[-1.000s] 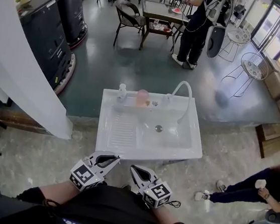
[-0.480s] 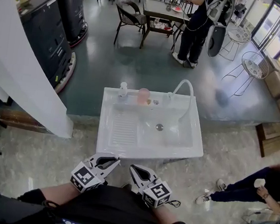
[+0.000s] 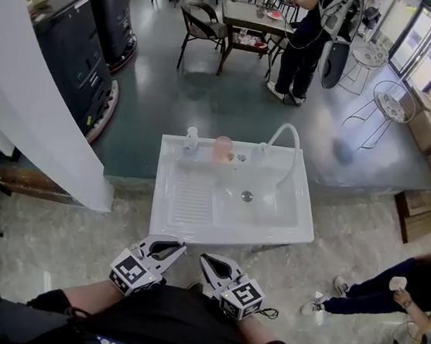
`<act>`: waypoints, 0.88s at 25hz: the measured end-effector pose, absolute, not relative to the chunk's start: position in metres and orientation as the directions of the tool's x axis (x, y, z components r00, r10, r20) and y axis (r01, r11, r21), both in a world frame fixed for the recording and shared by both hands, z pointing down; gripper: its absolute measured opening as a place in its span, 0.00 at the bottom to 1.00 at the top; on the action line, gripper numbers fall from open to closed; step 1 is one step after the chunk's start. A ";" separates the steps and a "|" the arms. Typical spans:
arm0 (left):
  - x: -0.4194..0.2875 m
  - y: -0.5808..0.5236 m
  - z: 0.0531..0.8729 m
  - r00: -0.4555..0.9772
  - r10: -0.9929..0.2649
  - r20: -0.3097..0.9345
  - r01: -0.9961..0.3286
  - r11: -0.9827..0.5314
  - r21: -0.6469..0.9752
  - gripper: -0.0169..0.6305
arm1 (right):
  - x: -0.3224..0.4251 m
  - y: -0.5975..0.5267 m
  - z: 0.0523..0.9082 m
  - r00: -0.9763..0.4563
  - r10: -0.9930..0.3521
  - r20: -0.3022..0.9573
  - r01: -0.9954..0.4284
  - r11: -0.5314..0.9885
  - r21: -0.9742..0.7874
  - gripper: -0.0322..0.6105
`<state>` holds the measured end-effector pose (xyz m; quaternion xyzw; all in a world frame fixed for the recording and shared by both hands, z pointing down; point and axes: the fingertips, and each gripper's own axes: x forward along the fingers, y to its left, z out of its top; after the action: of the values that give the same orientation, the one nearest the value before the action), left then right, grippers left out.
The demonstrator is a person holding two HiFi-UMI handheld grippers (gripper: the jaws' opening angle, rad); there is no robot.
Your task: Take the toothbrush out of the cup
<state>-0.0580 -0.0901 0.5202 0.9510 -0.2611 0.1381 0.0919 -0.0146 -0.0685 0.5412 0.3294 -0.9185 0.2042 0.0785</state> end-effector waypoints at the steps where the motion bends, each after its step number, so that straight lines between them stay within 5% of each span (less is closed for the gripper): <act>1: -0.058 -0.090 0.520 0.826 -0.471 0.311 -0.522 -0.847 0.103 0.06 | -0.016 -0.068 0.541 -0.773 -0.570 0.277 -0.634 0.702 -0.325 0.07; 22: -0.059 -0.092 0.517 0.828 -0.467 0.310 -0.518 -0.849 0.104 0.06 | -0.016 -0.070 0.540 -0.772 -0.574 0.274 -0.636 0.698 -0.330 0.07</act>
<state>-0.0586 -0.0924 0.5171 0.9516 -0.2587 0.1379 0.0921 -0.0163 -0.0701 0.5396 0.3293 -0.9183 0.2064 0.0751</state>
